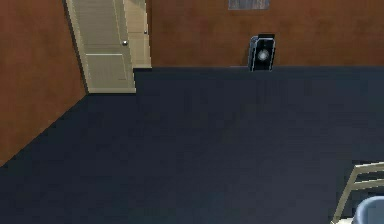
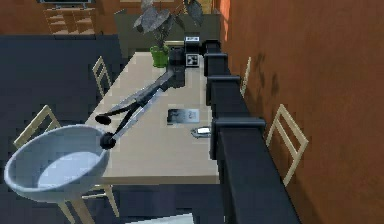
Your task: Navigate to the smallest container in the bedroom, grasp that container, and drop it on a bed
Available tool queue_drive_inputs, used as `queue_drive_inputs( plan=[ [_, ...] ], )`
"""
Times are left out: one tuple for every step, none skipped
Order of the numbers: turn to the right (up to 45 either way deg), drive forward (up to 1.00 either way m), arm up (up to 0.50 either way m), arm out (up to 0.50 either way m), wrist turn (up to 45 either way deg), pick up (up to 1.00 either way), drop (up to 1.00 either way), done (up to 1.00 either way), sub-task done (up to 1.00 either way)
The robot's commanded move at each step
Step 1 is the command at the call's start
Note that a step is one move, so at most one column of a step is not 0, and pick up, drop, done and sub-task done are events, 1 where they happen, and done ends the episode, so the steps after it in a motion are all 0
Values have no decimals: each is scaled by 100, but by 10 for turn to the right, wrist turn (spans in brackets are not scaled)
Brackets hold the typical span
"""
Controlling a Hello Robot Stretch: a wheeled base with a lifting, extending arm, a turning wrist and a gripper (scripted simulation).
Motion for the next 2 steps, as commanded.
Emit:
queue_drive_inputs(
  plan=[
    [0, 0, 0, 0, -120, 0, 0, 0, 0],
    [0, 0, 0, -38, 0, 0, 0, 0, 0]
  ],
)
